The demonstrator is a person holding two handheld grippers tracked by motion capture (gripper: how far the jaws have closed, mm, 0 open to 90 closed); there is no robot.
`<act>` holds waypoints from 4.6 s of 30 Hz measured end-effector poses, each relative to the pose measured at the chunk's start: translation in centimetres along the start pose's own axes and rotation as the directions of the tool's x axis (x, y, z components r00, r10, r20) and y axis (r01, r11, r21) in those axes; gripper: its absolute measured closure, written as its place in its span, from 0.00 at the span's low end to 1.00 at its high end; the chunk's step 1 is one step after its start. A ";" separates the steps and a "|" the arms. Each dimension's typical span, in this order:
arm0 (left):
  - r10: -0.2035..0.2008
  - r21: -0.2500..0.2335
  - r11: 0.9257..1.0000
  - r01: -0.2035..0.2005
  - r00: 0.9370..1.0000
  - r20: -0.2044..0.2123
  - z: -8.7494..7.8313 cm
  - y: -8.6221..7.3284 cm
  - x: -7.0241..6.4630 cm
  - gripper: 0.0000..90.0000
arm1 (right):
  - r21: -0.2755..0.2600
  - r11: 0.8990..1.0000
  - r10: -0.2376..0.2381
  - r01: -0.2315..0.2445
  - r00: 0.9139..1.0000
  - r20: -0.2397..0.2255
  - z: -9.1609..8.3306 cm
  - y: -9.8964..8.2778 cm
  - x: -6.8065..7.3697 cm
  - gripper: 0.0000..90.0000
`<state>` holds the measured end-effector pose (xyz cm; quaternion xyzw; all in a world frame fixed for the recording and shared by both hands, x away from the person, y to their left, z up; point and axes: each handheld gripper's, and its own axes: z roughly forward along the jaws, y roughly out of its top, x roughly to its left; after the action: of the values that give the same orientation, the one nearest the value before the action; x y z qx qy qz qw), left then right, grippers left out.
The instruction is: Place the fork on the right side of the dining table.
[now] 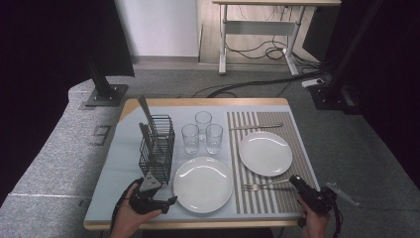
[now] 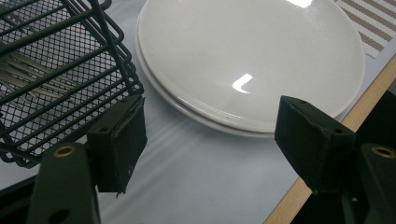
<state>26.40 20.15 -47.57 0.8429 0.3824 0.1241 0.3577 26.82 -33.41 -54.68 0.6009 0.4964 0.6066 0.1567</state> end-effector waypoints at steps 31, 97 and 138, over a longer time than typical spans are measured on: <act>0.000 -0.002 1.000 0.000 1.000 -0.001 -0.1 0.0 0.1 0.28 | 0.093 0.995 -0.041 0.029 0.991 0.131 0.3 -0.1 0.3 0.66; -0.007 0.003 1.000 0.007 1.000 0.012 0.6 -0.2 0.2 0.28 | 0.098 0.992 -0.090 0.084 0.994 0.059 2.6 1.8 3.0 0.55; -0.005 -0.026 1.000 0.004 1.000 -0.026 -1.1 -0.1 0.4 0.28 | 0.134 0.942 -0.290 0.309 0.946 -0.141 9.0 2.2 11.0 0.42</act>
<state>26.05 21.03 -46.87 0.8356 0.3872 0.1393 0.3639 33.20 -22.01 -48.56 0.4912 0.6360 0.5702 0.1702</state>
